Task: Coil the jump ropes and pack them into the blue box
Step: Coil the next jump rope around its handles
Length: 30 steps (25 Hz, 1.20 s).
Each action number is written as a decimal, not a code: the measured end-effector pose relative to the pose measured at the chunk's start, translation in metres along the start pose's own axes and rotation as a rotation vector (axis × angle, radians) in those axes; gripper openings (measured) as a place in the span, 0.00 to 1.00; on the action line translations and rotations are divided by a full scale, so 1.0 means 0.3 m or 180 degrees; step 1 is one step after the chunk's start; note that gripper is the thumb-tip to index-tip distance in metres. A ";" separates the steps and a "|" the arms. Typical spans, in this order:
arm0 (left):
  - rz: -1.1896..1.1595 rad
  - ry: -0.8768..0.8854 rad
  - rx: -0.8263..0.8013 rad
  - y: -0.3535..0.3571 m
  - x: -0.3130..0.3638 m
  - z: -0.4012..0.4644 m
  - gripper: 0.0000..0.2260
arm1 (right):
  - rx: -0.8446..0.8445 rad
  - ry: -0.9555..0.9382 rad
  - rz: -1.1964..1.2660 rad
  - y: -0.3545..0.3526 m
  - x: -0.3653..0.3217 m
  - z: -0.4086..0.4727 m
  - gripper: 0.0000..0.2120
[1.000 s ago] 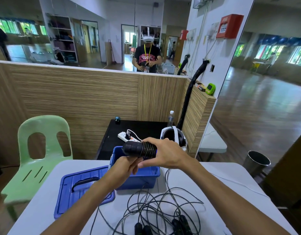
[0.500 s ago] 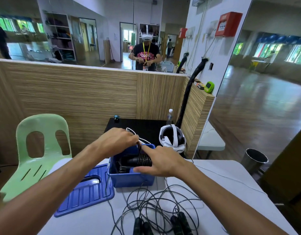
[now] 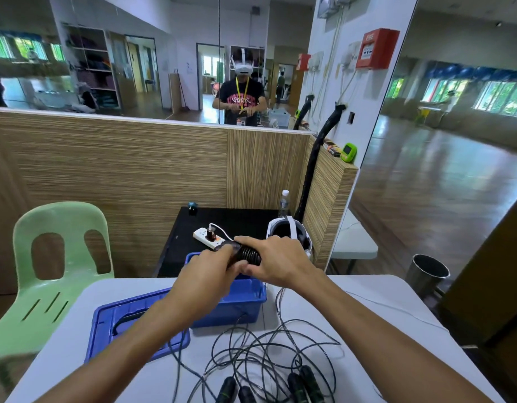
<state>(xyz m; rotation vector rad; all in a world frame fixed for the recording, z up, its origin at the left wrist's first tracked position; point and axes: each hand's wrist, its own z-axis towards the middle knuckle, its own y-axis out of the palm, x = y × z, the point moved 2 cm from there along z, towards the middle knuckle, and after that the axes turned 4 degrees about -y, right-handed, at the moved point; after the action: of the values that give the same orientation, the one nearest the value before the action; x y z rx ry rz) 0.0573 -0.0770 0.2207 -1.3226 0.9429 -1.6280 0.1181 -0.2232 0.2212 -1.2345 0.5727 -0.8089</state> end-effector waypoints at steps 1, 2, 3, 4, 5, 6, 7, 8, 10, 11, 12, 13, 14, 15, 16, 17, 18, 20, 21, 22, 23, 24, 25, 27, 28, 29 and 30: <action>-0.1187 -0.0275 -0.0253 0.013 -0.007 0.000 0.13 | 0.0010 -0.0002 -0.0011 -0.005 0.001 0.002 0.29; -0.2318 -0.0603 -0.0582 0.025 -0.013 0.005 0.16 | 0.0034 0.0007 -0.0023 -0.009 0.001 0.001 0.30; -0.3232 -0.0898 -0.0910 0.037 -0.016 0.006 0.18 | 0.0064 0.0015 -0.0045 -0.009 0.003 0.001 0.30; -0.3918 -0.1112 -0.1152 0.046 -0.017 0.006 0.17 | 0.0094 0.0012 -0.0063 -0.010 0.005 0.000 0.30; -0.4338 -0.1229 -0.1298 0.051 -0.014 0.004 0.16 | 0.0120 0.0010 -0.0067 -0.007 0.008 -0.001 0.30; -0.4533 -0.1272 -0.1380 0.055 -0.008 0.003 0.14 | 0.0146 0.0016 -0.0066 -0.004 0.011 -0.004 0.29; -0.4609 -0.1279 -0.1421 0.058 -0.001 0.001 0.13 | 0.0176 0.0025 -0.0072 -0.001 0.013 -0.008 0.29; -0.4664 -0.1310 -0.1425 0.064 0.003 0.000 0.14 | 0.0207 0.0033 -0.0085 -0.001 0.013 -0.013 0.29; -0.4942 -0.1520 -0.1430 0.077 0.004 0.001 0.15 | 0.0277 0.0027 -0.0112 -0.006 0.017 -0.020 0.30; -0.5102 -0.1612 -0.1461 0.082 0.006 0.002 0.14 | 0.0286 0.0017 -0.0125 -0.007 0.021 -0.025 0.30; -0.5238 -0.1658 -0.1491 0.086 0.009 0.000 0.12 | 0.0274 0.0012 -0.0139 -0.009 0.022 -0.030 0.30; -0.5309 -0.1649 -0.1496 0.090 0.012 0.001 0.11 | 0.0255 0.0017 -0.0160 -0.010 0.024 -0.036 0.30; -0.5273 -0.1579 -0.1446 0.092 0.013 0.000 0.10 | 0.0245 0.0029 -0.0173 -0.012 0.027 -0.040 0.31; -0.5068 -0.1442 -0.1293 0.091 0.013 0.000 0.11 | 0.0245 0.0052 -0.0180 -0.013 0.031 -0.043 0.31; -0.4688 -0.1253 -0.1057 0.086 0.015 0.000 0.12 | 0.0253 0.0095 -0.0176 -0.013 0.035 -0.046 0.31; -0.4163 -0.1067 -0.0767 0.079 0.020 0.001 0.13 | 0.0258 0.0151 -0.0153 -0.012 0.035 -0.047 0.31; -0.3575 -0.0929 -0.0435 0.073 0.023 0.004 0.14 | 0.0252 0.0203 -0.0103 -0.014 0.034 -0.044 0.31; -0.2607 -0.0704 0.0194 0.061 0.031 0.009 0.15 | 0.0242 0.0256 -0.0012 -0.020 0.032 -0.028 0.32; -0.2355 -0.0619 0.0395 0.056 0.034 0.009 0.15 | 0.0235 0.0267 0.0000 -0.020 0.033 -0.017 0.32; -0.2251 -0.0556 0.0495 0.053 0.035 0.008 0.15 | 0.0239 0.0284 0.0010 -0.021 0.035 -0.010 0.32; -0.2220 -0.0509 0.0528 0.055 0.033 0.008 0.15 | 0.0253 0.0303 0.0037 -0.019 0.035 -0.004 0.32; -0.2217 -0.0482 0.0533 0.058 0.030 0.005 0.15 | 0.0274 0.0316 0.0088 -0.017 0.038 0.000 0.32; -0.2238 -0.0480 0.0524 0.066 0.025 -0.002 0.15 | 0.0289 0.0322 0.0154 -0.011 0.037 0.001 0.31; -0.2436 -0.0480 0.0457 0.089 0.014 -0.013 0.14 | 0.0300 0.0327 0.0208 -0.002 0.035 -0.002 0.31; -0.2597 -0.0489 0.0403 0.100 0.008 -0.021 0.14 | 0.0296 0.0317 0.0220 0.000 0.033 -0.003 0.31; -0.2763 -0.0487 0.0343 0.110 0.000 -0.027 0.14 | 0.0298 0.0291 0.0231 0.001 0.032 -0.003 0.32; -0.2923 -0.0462 0.0266 0.121 -0.012 -0.032 0.14 | 0.0300 0.0244 0.0246 0.001 0.031 -0.004 0.32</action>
<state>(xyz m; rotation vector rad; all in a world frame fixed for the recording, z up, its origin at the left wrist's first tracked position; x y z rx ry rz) 0.0530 -0.0872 0.1846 -1.9311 0.1374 -2.1437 0.1228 -0.2313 0.2210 -1.0927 0.6337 -0.8117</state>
